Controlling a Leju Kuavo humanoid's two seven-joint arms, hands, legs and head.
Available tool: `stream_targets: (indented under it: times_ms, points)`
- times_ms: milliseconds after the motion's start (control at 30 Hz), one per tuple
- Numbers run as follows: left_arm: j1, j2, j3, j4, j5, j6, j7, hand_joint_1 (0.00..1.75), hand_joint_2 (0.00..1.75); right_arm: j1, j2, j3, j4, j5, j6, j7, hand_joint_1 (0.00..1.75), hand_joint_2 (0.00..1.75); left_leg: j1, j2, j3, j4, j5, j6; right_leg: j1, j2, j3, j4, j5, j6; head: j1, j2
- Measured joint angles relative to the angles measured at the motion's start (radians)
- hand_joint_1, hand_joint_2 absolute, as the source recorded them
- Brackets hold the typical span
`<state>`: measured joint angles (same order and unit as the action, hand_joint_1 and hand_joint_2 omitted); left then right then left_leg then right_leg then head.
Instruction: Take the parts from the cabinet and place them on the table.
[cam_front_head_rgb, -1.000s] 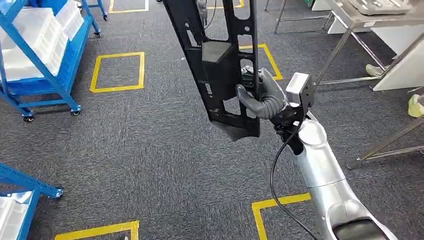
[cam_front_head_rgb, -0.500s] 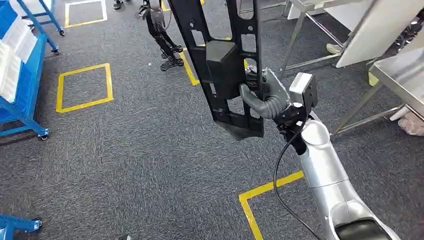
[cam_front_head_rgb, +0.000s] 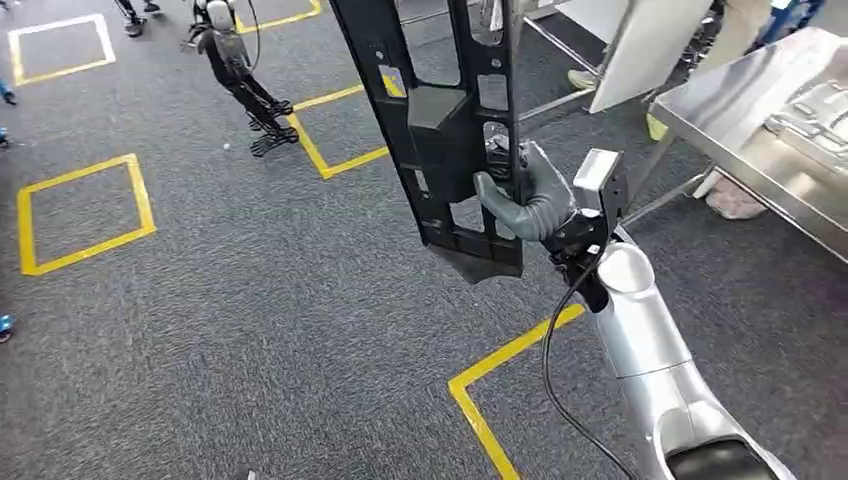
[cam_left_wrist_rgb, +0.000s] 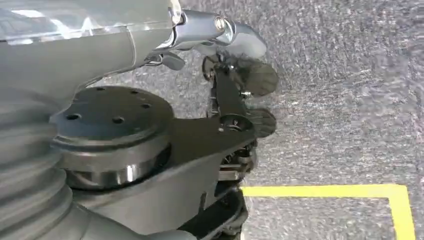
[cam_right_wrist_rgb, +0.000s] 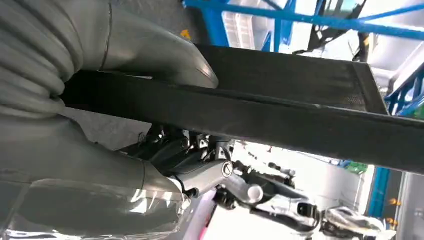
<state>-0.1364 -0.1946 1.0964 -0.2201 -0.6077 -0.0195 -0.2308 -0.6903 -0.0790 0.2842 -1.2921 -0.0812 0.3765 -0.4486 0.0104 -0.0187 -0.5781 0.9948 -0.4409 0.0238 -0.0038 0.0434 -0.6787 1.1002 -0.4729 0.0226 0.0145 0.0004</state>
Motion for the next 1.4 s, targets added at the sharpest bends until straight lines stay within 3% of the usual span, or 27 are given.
stream_targets:
  times_ms: [67, 133, 200, 233, 267, 300, 400, 433, 500, 567, 633, 667, 733, 767, 800, 933, 967, 1000, 1033, 1100, 1133, 1167, 1233, 1267, 1300, 1333, 1400]
  points:
    - [0.005, 0.000, 0.000, 0.000, 0.000, 0.000, 0.000, 0.00, 1.75, 0.005, 0.000, 0.001, -0.001, 0.000, 0.000, 0.000, 1.75, 1.75, -0.003, 0.026, -0.001, 0.000, -0.002, 0.002, -0.004, -0.031, -0.078, 0.165, -0.072, 0.006, 0.000, 0.000]
    - [0.005, 0.000, 0.000, 0.000, 0.000, 0.000, 0.000, 0.00, 1.75, 0.014, 0.000, 0.001, -0.001, 0.000, 0.000, 0.000, 1.75, 1.75, -0.003, 0.052, 0.000, 0.001, -0.005, 0.002, -0.009, -0.037, -0.106, 0.224, -0.076, 0.009, 0.001, 0.000]
    - [0.004, 0.000, 0.000, 0.000, 0.002, 0.000, 0.000, 0.00, 1.75, 0.015, 0.000, 0.001, -0.002, 0.000, 0.000, 0.000, 1.75, 1.75, -0.003, 0.074, 0.004, 0.001, -0.009, 0.000, -0.009, -0.048, -0.034, 0.088, -0.002, 0.007, 0.001, 0.000]
    - [0.004, 0.000, 0.000, 0.000, 0.002, 0.000, 0.000, 0.00, 1.75, 0.014, -0.001, 0.000, -0.004, 0.000, 0.000, 0.000, 1.75, 1.75, -0.003, 0.084, 0.008, 0.002, -0.012, -0.003, -0.007, -0.068, 0.020, -0.011, 0.038, 0.002, 0.001, 0.000]
    - [0.004, 0.000, 0.000, 0.000, 0.002, -0.001, 0.000, 0.00, 1.75, 0.012, -0.001, 0.000, -0.009, 0.000, -0.001, 0.000, 1.75, 1.75, -0.007, 0.091, 0.013, 0.002, -0.015, -0.007, 0.001, -0.125, 0.063, -0.090, 0.056, -0.006, 0.001, 0.000]
    - [0.003, 0.000, 0.000, 0.000, 0.002, 0.000, 0.000, 0.00, 1.75, 0.009, 0.000, 0.001, -0.013, 0.000, 0.000, 0.000, 1.75, 1.75, -0.015, 0.102, 0.013, 0.003, -0.020, -0.014, 0.012, -0.137, 0.066, -0.102, 0.049, -0.012, -0.001, 0.000]
    - [0.002, 0.000, 0.000, 0.000, 0.002, 0.000, 0.002, 0.00, 1.75, 0.010, -0.001, -0.002, -0.015, 0.002, -0.002, 0.000, 1.75, 1.75, -0.013, 0.133, 0.021, -0.001, -0.024, -0.027, 0.015, -0.095, 0.061, -0.102, 0.050, -0.023, 0.000, 0.000]
    - [0.000, 0.000, 0.000, 0.000, 0.002, 0.000, 0.001, 0.00, 1.75, 0.011, -0.001, -0.002, -0.017, 0.003, -0.002, 0.000, 1.75, 1.75, -0.016, 0.140, 0.023, 0.001, -0.030, -0.035, 0.006, -0.083, 0.067, -0.112, 0.055, -0.030, -0.001, 0.000]
    - [-0.002, 0.000, 0.000, 0.000, 0.002, 0.000, 0.002, 0.00, 1.75, 0.009, 0.000, -0.003, -0.023, 0.003, -0.005, 0.000, 1.75, 1.75, -0.005, 0.052, -0.007, 0.074, -0.078, -0.045, 0.000, -0.061, 0.071, -0.115, 0.059, -0.039, -0.002, 0.000]
    - [0.002, 0.000, 0.000, 0.000, 0.002, 0.000, 0.003, 0.00, 1.75, 0.013, 0.004, -0.002, -0.023, 0.003, -0.005, 0.000, 1.75, 1.75, -0.003, 0.027, -0.090, 0.247, -0.158, -0.050, 0.001, -0.036, 0.070, -0.114, 0.057, -0.045, -0.004, 0.000]
    - [0.005, 0.000, 0.000, 0.000, 0.001, 0.000, 0.003, 0.00, 1.75, 0.020, 0.004, -0.002, -0.023, 0.004, -0.005, 0.000, 1.75, 1.75, -0.002, 0.026, -0.143, 0.339, -0.169, -0.052, 0.002, -0.006, 0.070, -0.110, 0.056, -0.045, -0.005, 0.000]
    - [0.005, 0.000, 0.000, 0.000, 0.001, 0.001, 0.003, 0.00, 1.75, 0.024, 0.004, -0.001, -0.023, 0.005, -0.005, 0.000, 1.75, 1.75, -0.001, 0.026, -0.135, 0.310, -0.138, -0.052, 0.001, 0.008, 0.070, -0.107, 0.055, -0.044, -0.004, 0.000]
    - [0.003, 0.001, 0.000, 0.000, 0.000, 0.001, 0.003, 0.00, 1.75, 0.025, 0.004, -0.002, -0.024, 0.007, -0.005, 0.001, 1.75, 1.75, 0.003, 0.014, -0.059, 0.138, -0.038, -0.049, -0.001, 0.039, 0.070, -0.098, 0.050, -0.038, -0.004, 0.000]
    - [0.002, 0.001, 0.000, 0.000, 0.000, 0.001, 0.004, 0.00, 1.75, 0.025, 0.004, -0.002, -0.024, 0.008, -0.005, 0.001, 1.75, 1.75, 0.007, -0.023, -0.020, 0.046, -0.003, -0.047, -0.003, 0.051, 0.069, -0.092, 0.046, -0.033, -0.004, 0.000]
    - [0.002, 0.001, 0.000, 0.000, 0.000, 0.002, 0.005, 0.00, 1.75, 0.024, 0.003, -0.002, -0.024, 0.009, -0.005, 0.001, 1.75, 1.75, 0.010, -0.059, -0.008, 0.028, -0.025, -0.044, 0.002, 0.061, 0.063, -0.087, 0.045, -0.028, -0.003, 0.000]
    - [0.000, 0.001, 0.000, 0.000, 0.000, 0.003, 0.007, 0.00, 1.75, 0.028, 0.001, -0.004, -0.026, 0.012, -0.004, 0.002, 1.75, 1.75, 0.007, -0.026, -0.002, 0.017, -0.016, -0.023, -0.006, 0.102, 0.053, -0.094, 0.055, -0.001, -0.003, 0.000]
    - [-0.001, 0.000, -0.001, 0.000, -0.001, 0.003, 0.007, 0.00, 1.75, 0.030, -0.001, -0.007, -0.027, 0.012, -0.004, 0.002, 1.75, 1.75, 0.011, -0.010, 0.003, 0.008, -0.010, -0.014, -0.008, 0.066, 0.050, -0.085, 0.046, 0.000, -0.004, 0.000]
    - [-0.003, 0.000, -0.002, 0.000, -0.001, 0.003, 0.007, 0.00, 1.75, 0.027, -0.001, -0.008, -0.029, 0.013, -0.005, 0.003, 1.75, 1.75, 0.009, -0.001, 0.005, 0.003, -0.009, -0.006, -0.001, 0.005, 0.031, -0.044, 0.016, 0.004, 0.006, 0.000]
    - [-0.002, 0.000, -0.001, 0.000, -0.001, 0.003, 0.007, 0.00, 1.75, 0.025, -0.001, -0.008, -0.029, 0.012, -0.005, 0.002, 1.75, 1.75, 0.008, 0.010, 0.004, 0.003, -0.009, -0.005, -0.002, -0.020, -0.005, 0.030, -0.024, 0.009, 0.007, 0.000]
    - [0.000, 0.000, -0.001, 0.000, -0.002, 0.003, 0.007, 0.00, 1.75, 0.031, 0.000, -0.008, -0.029, 0.013, -0.005, 0.002, 1.75, 1.75, 0.006, 0.035, 0.004, 0.003, -0.012, -0.003, -0.008, -0.034, -0.084, 0.192, -0.089, 0.016, 0.007, 0.000]
    - [0.000, 0.000, -0.001, 0.000, -0.002, 0.003, 0.007, 0.00, 1.75, 0.034, -0.001, -0.008, -0.029, 0.013, -0.005, 0.002, 1.75, 1.75, 0.006, 0.047, 0.004, 0.003, -0.013, -0.003, -0.011, -0.035, -0.103, 0.230, -0.091, 0.019, 0.007, 0.000]
    - [0.000, 0.000, -0.001, 0.000, -0.002, 0.003, 0.007, 0.00, 1.75, 0.035, -0.001, -0.008, -0.029, 0.013, -0.005, 0.002, 1.75, 1.75, 0.006, 0.058, 0.006, 0.003, -0.015, -0.004, -0.012, -0.037, -0.096, 0.212, -0.072, 0.020, 0.007, 0.000]
    - [0.000, 0.000, -0.002, 0.000, -0.002, 0.003, 0.007, 0.00, 1.75, 0.033, -0.001, -0.008, -0.029, 0.014, -0.004, 0.003, 1.75, 1.75, 0.007, 0.079, 0.013, 0.004, -0.021, -0.009, -0.012, -0.056, -0.014, 0.056, 0.012, 0.018, 0.008, 0.000]
    - [0.000, 0.000, -0.002, 0.000, -0.002, 0.003, 0.007, 0.00, 1.75, 0.030, -0.001, -0.009, -0.029, 0.014, -0.003, 0.003, 1.75, 1.75, 0.006, 0.089, 0.019, 0.004, -0.025, -0.014, -0.010, -0.081, 0.039, -0.042, 0.052, 0.013, 0.007, 0.000]
    - [-0.001, 0.000, -0.002, 0.000, -0.002, 0.003, 0.007, 0.00, 1.75, 0.028, -0.001, -0.009, -0.029, 0.014, -0.002, 0.002, 1.75, 1.75, 0.001, 0.096, 0.021, 0.004, -0.028, -0.019, -0.001, -0.136, 0.065, -0.097, 0.047, 0.008, 0.007, 0.000]
    - [-0.003, 0.000, -0.002, 0.000, -0.002, 0.003, 0.007, 0.00, 1.75, 0.026, -0.001, -0.008, -0.029, 0.014, -0.002, 0.002, 1.75, 1.75, -0.005, 0.105, 0.022, 0.005, -0.032, -0.025, 0.006, -0.124, 0.064, -0.100, 0.051, -0.004, 0.005, 0.000]
    - [-0.003, 0.000, -0.002, 0.000, -0.002, 0.003, 0.007, 0.00, 1.75, 0.029, -0.003, -0.009, -0.029, 0.014, -0.002, 0.002, 1.75, 1.75, -0.006, 0.125, 0.028, 0.002, -0.034, -0.035, 0.010, -0.098, 0.059, -0.097, 0.049, -0.011, 0.005, 0.000]
